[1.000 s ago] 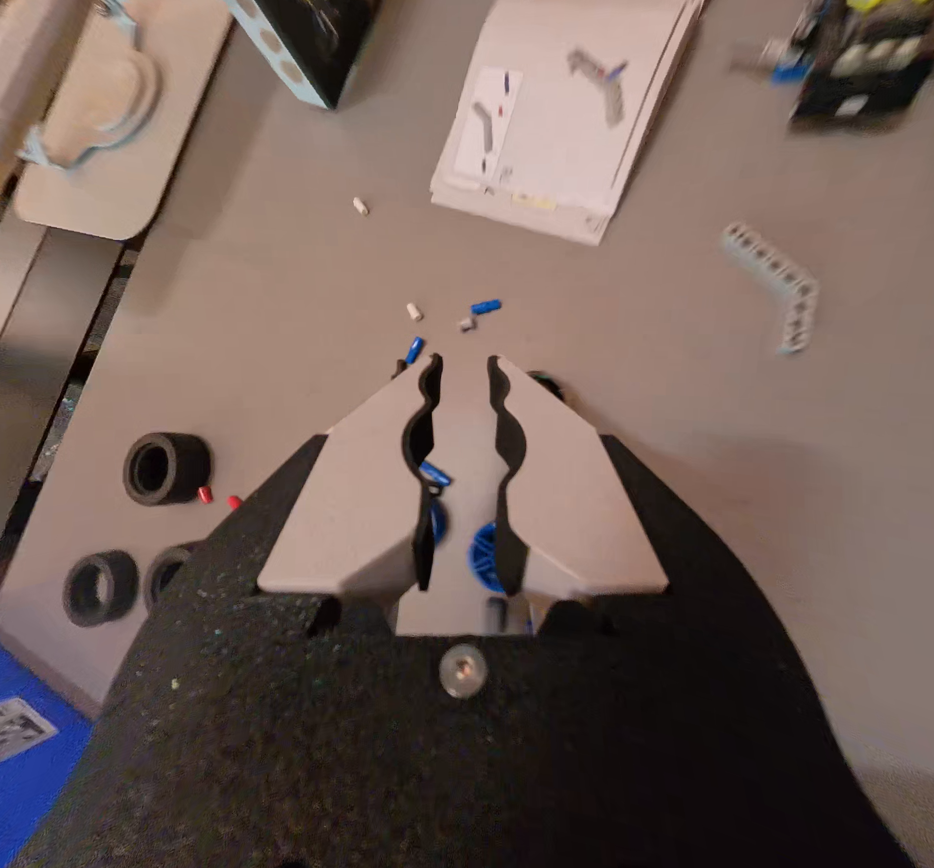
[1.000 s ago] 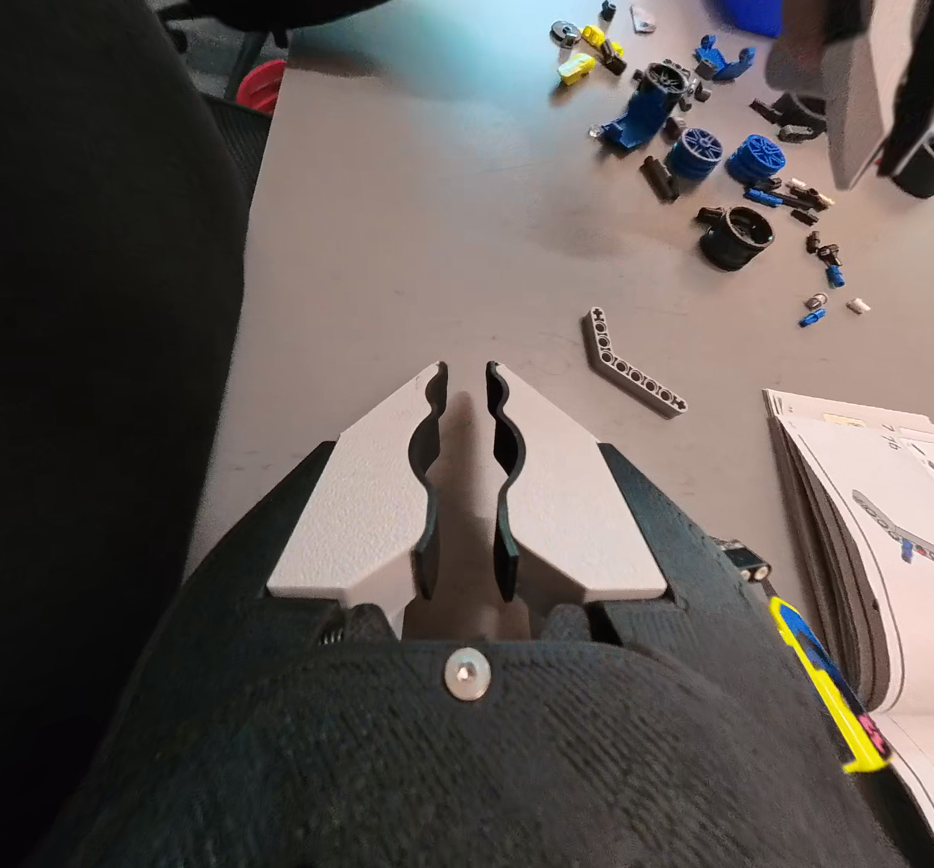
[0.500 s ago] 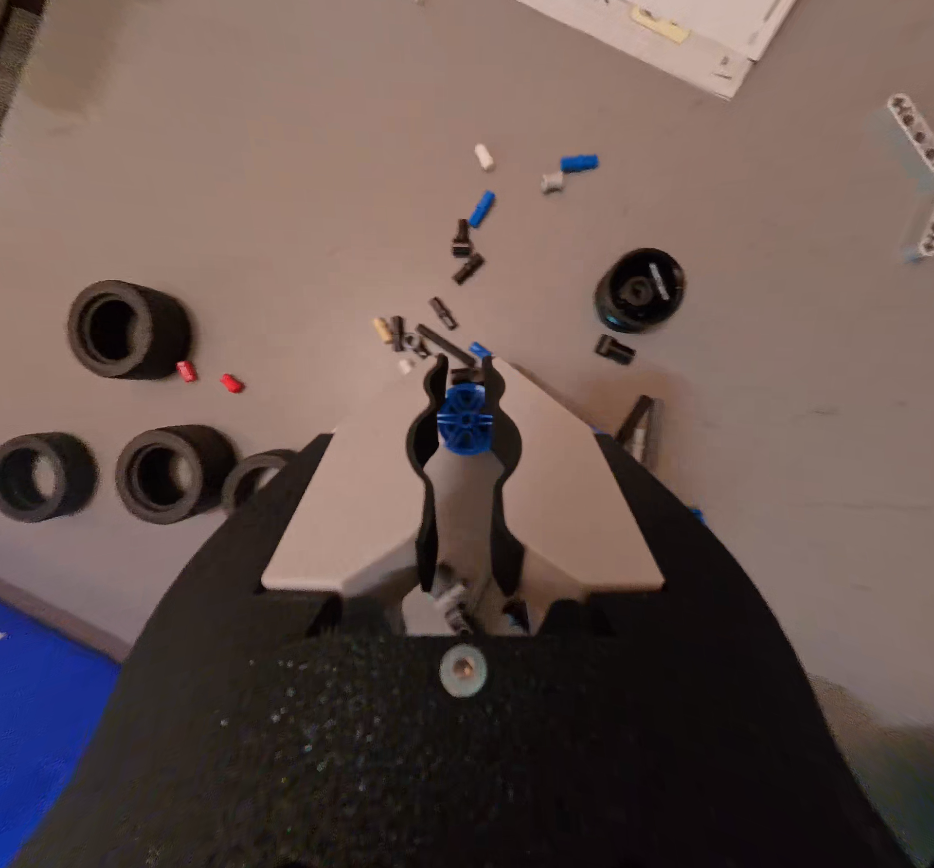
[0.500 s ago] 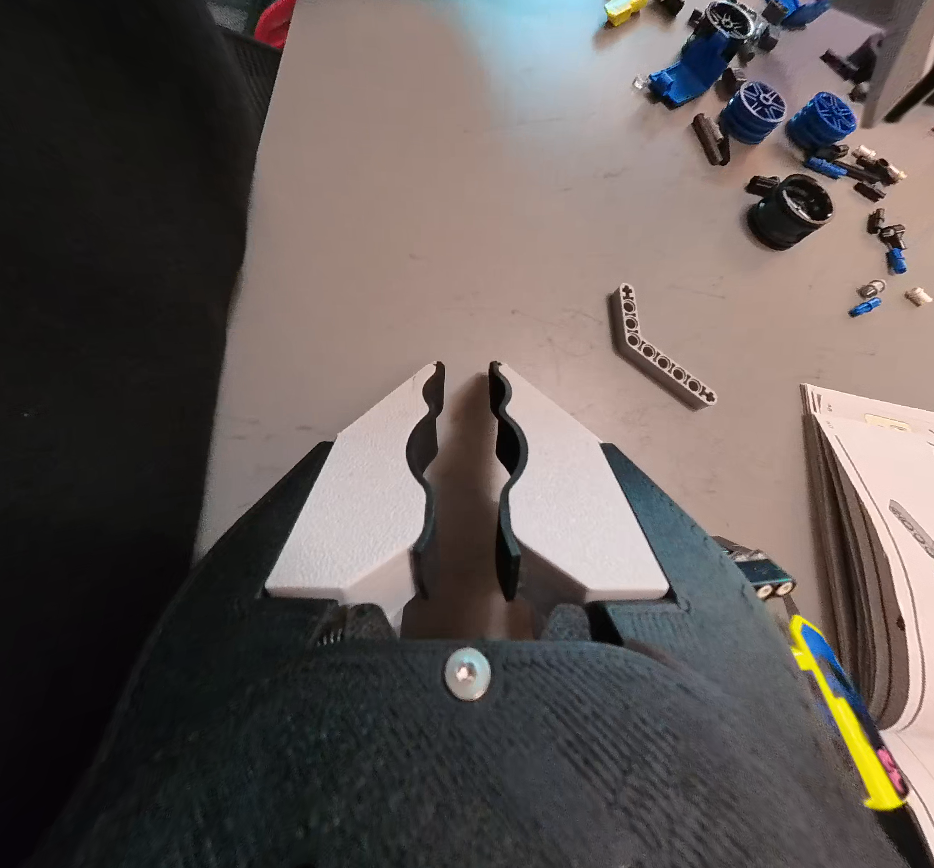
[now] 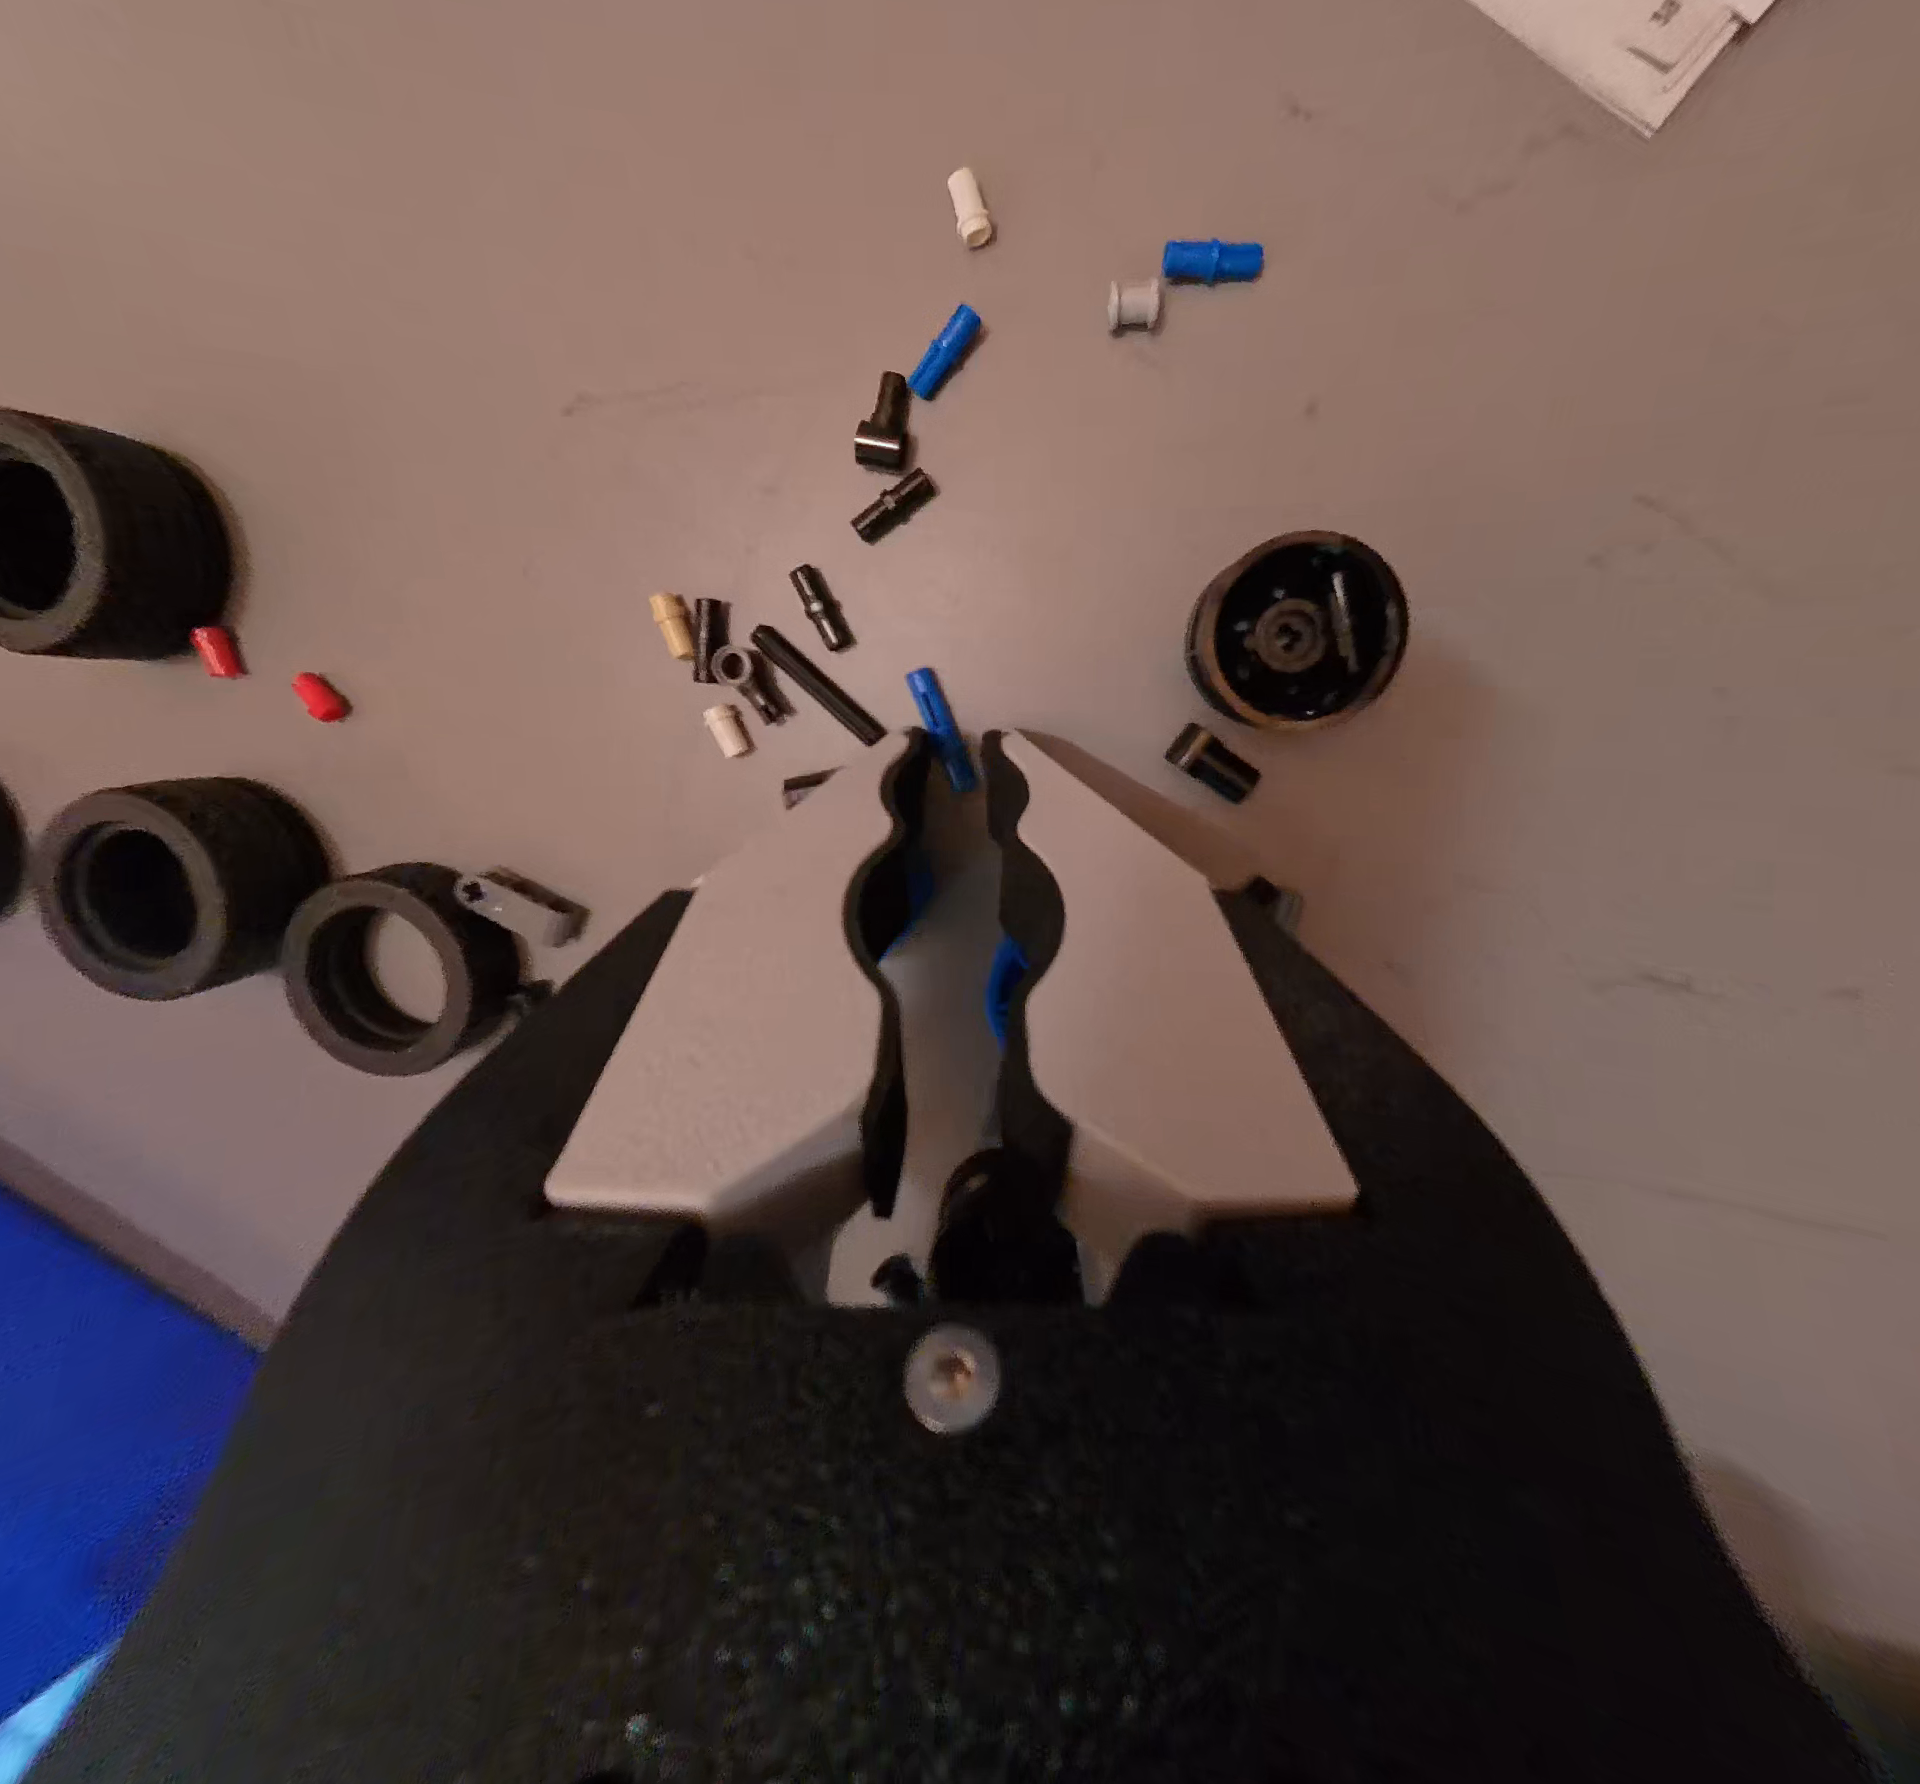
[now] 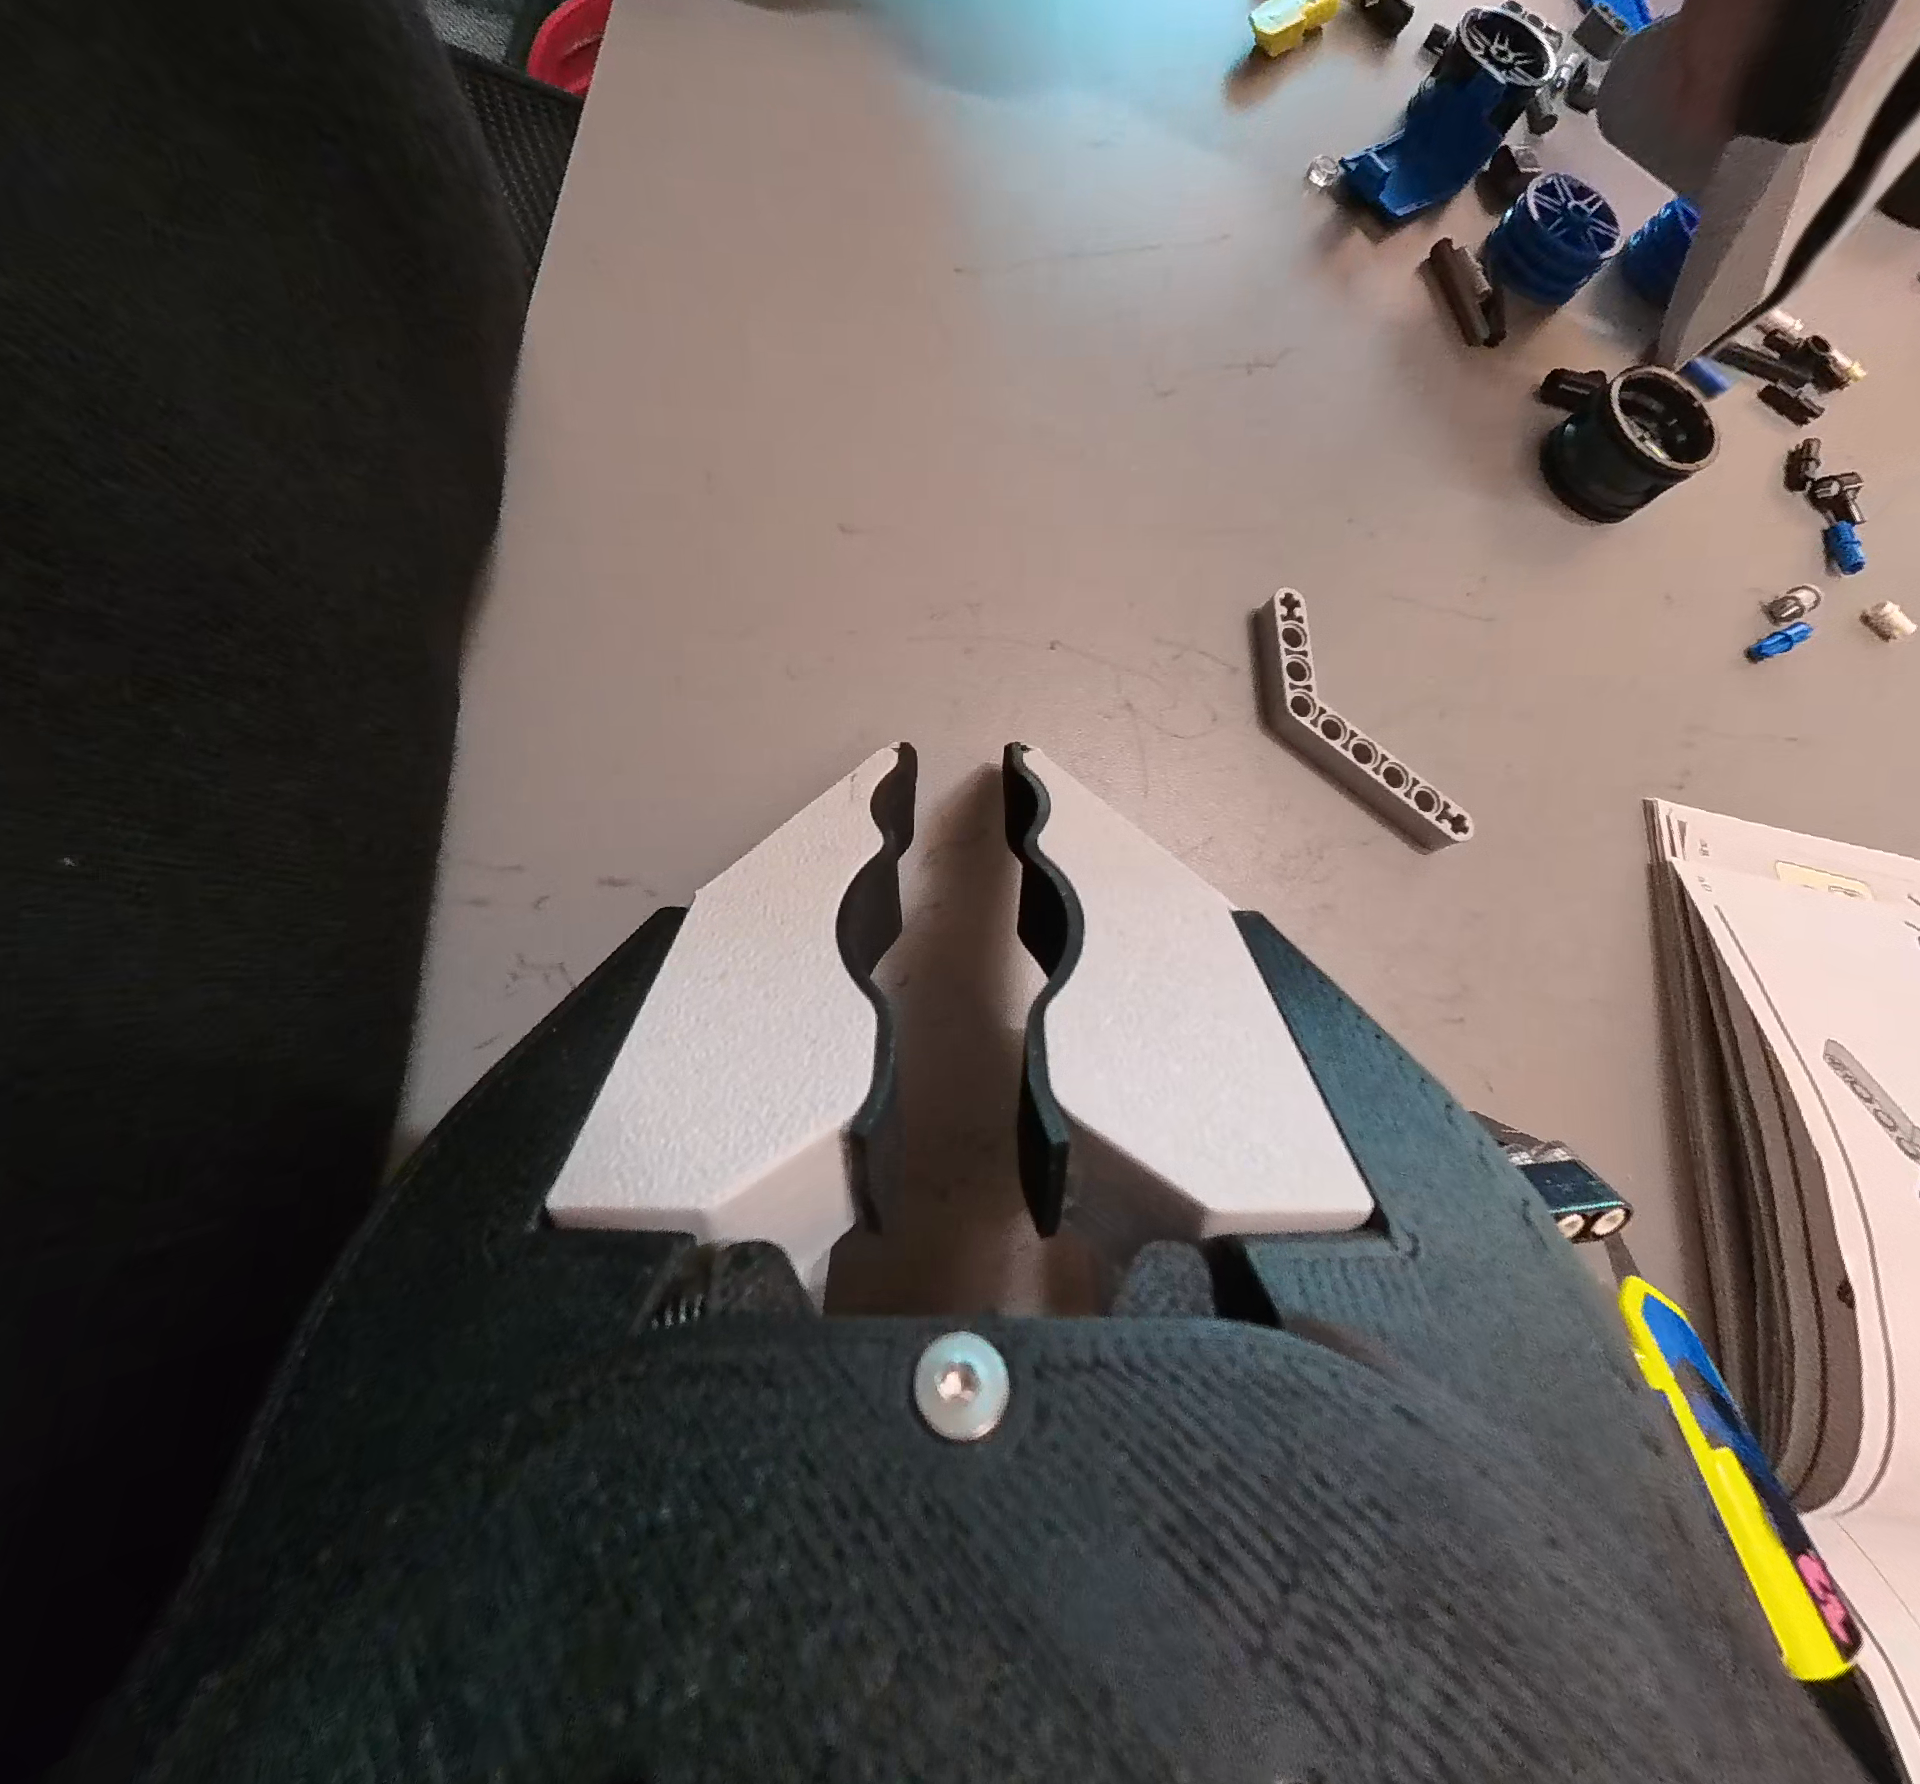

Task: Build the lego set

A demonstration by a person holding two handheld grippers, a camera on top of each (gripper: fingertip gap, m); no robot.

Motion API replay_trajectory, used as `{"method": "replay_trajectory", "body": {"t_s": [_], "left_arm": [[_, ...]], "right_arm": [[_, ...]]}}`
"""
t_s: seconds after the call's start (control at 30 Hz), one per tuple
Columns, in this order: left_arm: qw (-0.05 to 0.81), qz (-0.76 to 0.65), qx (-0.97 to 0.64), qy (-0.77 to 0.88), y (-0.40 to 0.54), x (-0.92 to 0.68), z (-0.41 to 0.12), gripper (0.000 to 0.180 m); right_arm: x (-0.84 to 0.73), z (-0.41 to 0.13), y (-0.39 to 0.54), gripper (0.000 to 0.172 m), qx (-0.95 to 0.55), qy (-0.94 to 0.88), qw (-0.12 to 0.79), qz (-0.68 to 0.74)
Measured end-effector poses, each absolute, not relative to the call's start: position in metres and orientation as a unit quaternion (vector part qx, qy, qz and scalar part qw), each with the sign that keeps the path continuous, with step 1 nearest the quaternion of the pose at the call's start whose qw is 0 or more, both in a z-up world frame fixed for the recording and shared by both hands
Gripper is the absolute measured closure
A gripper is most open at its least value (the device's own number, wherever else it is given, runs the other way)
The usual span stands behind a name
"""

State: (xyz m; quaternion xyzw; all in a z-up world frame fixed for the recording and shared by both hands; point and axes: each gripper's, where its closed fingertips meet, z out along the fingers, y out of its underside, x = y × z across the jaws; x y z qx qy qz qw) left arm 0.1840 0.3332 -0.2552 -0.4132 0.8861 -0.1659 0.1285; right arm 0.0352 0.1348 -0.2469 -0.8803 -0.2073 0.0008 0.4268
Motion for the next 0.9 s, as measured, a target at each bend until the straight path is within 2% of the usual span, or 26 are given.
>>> {"method": "replay_trajectory", "body": {"t_s": [0.03, 0.27, 0.43, 0.5, 0.6, 0.7, 0.9], "left_arm": [[0.117, -0.173, -0.424, 0.882, 0.332, 0.183, -0.255, 0.179], [0.133, -0.237, -0.438, 0.857, 0.331, 0.189, -0.247, 0.179], [0.202, -0.299, -0.432, 0.826, 0.322, 0.19, -0.195, 0.178], [0.198, -0.352, -0.418, 0.814, 0.298, 0.179, -0.171, 0.179], [0.125, -0.418, -0.388, 0.812, 0.249, 0.148, -0.161, 0.179], [0.018, -0.467, -0.379, 0.798, 0.204, 0.114, -0.172, 0.178], [-0.119, -0.532, -0.398, 0.738, 0.161, 0.085, -0.184, 0.179]], "right_arm": [[0.035, -0.247, 0.135, 0.158, -0.88, -0.207, 0.427, 0.0], [0.036, -0.244, 0.136, 0.157, -0.877, -0.205, 0.435, -0.007], [0.038, -0.233, 0.14, 0.157, -0.866, -0.21, 0.454, -0.031], [0.043, -0.226, 0.143, 0.157, -0.858, -0.215, 0.461, -0.069], [0.06, -0.201, 0.149, 0.156, -0.825, -0.218, 0.492, -0.173], [0.079, -0.178, 0.152, 0.151, -0.784, -0.228, 0.498, -0.291], [0.096, -0.185, 0.154, 0.141, -0.762, -0.29, 0.428, -0.39]]}}
